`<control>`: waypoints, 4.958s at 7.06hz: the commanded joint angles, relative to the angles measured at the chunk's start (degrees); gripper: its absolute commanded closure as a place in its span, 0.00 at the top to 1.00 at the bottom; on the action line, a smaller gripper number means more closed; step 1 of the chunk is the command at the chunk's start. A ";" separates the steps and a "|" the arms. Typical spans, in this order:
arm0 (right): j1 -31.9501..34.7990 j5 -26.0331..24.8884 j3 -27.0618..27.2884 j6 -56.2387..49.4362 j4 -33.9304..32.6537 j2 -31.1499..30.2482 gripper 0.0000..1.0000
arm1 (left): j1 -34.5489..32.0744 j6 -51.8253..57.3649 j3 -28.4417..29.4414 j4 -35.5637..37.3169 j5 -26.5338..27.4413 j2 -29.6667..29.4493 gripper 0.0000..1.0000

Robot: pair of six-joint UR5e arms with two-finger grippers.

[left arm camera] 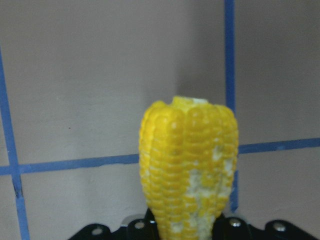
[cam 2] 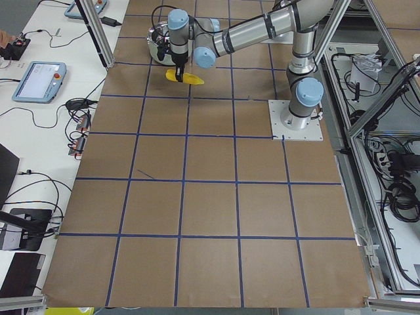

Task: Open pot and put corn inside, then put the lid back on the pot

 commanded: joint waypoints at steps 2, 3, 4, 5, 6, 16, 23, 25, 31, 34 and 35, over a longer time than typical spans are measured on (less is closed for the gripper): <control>0.31 0.01 1.90 0.34 -1.03 -0.85 0.18 | -12.35 -10.57 22.33 -6.34 -0.04 -12.90 0.23; 1.09 -0.52 1.82 0.52 -1.03 -0.94 0.18 | -15.33 -12.33 29.62 -8.01 -0.05 -17.47 0.23; 1.27 -0.61 1.99 0.52 -1.12 -1.03 0.18 | -17.36 -15.22 35.52 -11.94 0.39 -20.56 0.23; 1.28 -0.61 1.90 0.61 -1.21 -0.85 0.18 | -19.03 -16.46 39.76 -15.20 0.65 -23.11 0.23; 1.28 -0.61 1.90 0.52 -1.21 -0.76 0.18 | -19.74 -18.30 41.37 -15.84 0.40 -25.14 0.23; 1.36 -0.44 1.20 0.69 -4.26 1.24 0.18 | -16.26 -18.17 41.83 -20.11 0.13 -24.39 1.00; 9.53 0.18 -5.39 7.55 -21.39 19.61 0.18 | 2.13 -5.84 16.47 -30.70 2.15 4.85 1.00; 10.59 0.27 -5.39 7.81 -24.83 22.43 0.18 | 2.13 -5.84 12.92 -30.70 1.98 10.85 1.00; 12.17 -0.52 -5.39 7.81 -33.71 28.58 0.18 | 4.33 1.28 6.05 -28.77 1.10 17.64 1.00; 12.09 -0.61 -5.39 7.55 -33.55 29.29 0.18 | 4.42 1.63 7.54 -28.76 1.44 17.47 1.00; 12.09 -0.61 -5.30 7.46 -33.46 29.38 0.18 | 4.42 1.11 9.11 -30.24 1.80 16.94 1.00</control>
